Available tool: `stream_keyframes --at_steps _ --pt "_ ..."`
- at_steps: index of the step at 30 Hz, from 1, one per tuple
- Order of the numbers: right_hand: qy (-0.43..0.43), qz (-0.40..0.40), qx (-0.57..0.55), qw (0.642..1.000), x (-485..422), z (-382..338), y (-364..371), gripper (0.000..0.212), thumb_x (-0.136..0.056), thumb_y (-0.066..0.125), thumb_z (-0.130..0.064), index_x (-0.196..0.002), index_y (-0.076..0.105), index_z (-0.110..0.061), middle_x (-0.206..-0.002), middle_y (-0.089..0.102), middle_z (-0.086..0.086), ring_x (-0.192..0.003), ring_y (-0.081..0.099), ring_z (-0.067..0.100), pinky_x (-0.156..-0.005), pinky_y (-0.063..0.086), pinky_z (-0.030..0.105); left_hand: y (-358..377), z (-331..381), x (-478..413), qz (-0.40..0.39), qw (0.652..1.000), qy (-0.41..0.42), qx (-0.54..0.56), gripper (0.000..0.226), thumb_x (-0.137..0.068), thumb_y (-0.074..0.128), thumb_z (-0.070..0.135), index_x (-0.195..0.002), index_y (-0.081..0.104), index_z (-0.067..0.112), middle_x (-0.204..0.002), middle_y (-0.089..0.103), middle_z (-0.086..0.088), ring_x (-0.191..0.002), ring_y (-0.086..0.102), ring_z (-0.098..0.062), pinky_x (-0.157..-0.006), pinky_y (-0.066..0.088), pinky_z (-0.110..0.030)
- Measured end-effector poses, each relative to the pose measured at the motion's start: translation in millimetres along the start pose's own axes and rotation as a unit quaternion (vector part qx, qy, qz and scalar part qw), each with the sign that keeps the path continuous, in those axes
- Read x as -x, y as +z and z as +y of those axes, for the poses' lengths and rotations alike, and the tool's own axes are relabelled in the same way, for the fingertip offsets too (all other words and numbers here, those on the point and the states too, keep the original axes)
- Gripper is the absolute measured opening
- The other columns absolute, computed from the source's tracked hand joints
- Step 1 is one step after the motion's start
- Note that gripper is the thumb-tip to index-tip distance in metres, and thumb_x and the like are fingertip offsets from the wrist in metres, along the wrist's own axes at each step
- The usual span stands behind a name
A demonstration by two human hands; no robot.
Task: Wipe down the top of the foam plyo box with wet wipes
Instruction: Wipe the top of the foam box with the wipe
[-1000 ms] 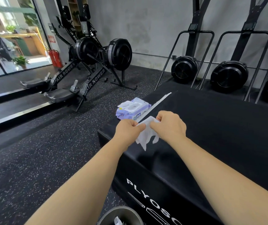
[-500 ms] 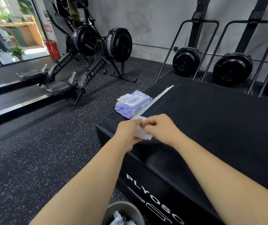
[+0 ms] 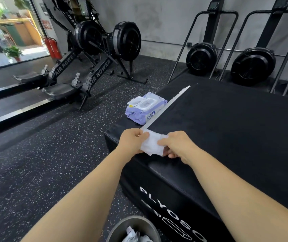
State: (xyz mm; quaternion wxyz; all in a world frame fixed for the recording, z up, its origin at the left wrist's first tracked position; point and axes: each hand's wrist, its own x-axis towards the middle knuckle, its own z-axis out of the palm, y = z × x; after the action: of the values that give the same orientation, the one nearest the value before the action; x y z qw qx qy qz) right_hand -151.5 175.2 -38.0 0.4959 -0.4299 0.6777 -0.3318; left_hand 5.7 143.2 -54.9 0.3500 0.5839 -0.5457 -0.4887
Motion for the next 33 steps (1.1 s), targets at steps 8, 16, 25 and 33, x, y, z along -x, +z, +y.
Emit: stream_keyframes --at_steps 8,16,25,33 --pt "0.028 0.097 0.347 0.932 -3 10 20 0.011 -0.073 0.065 -0.024 -0.071 0.055 -0.021 -0.075 0.068 -0.006 -0.066 0.058 0.018 -0.052 0.035 0.022 2 -26 -8 0.038 0.949 0.133 -0.283 0.009 -0.086 0.069 0.024 -0.092 0.07 0.018 -0.081 0.064 0.004 -0.081 0.061 -0.016 -0.076 0.05 -0.03" --pt "-0.306 0.012 0.51 0.804 11 19 27 0.061 -0.09 0.058 -0.048 -0.145 0.041 -0.028 -0.152 0.032 0.003 -0.144 0.02 0.028 -0.113 0.019 0.033 -10 -26 -18 0.091 0.97 0.131 -0.185 0.012 -0.092 0.061 0.019 -0.095 0.071 0.014 -0.083 0.067 0.005 -0.087 0.063 -0.017 -0.083 0.048 -0.029" --pt "-0.244 -0.099 0.568 0.779 -1 36 64 0.074 -0.104 0.024 -0.053 -0.158 -0.011 -0.016 -0.162 -0.025 0.01 -0.149 -0.027 0.023 -0.12 -0.015 0.034 -36 -67 -15 -0.032 0.985 0.122 -0.115 0.048 -0.091 0.036 -0.01 -0.104 0.063 0.027 -0.099 0.061 0.009 -0.102 0.056 -0.013 -0.104 0.041 -0.034" --pt "-0.262 -0.103 0.567 0.774 -5 29 67 0.068 -0.106 0.023 -0.045 -0.158 -0.007 -0.013 -0.164 -0.021 0.005 -0.15 -0.022 0.016 -0.122 -0.011 0.033 -41 -71 -22 -0.102 0.976 0.1 -0.164 0.054 -0.086 0.034 -0.014 -0.126 0.059 0.013 -0.101 0.056 0.028 -0.107 0.052 -0.003 -0.098 0.035 -0.017"
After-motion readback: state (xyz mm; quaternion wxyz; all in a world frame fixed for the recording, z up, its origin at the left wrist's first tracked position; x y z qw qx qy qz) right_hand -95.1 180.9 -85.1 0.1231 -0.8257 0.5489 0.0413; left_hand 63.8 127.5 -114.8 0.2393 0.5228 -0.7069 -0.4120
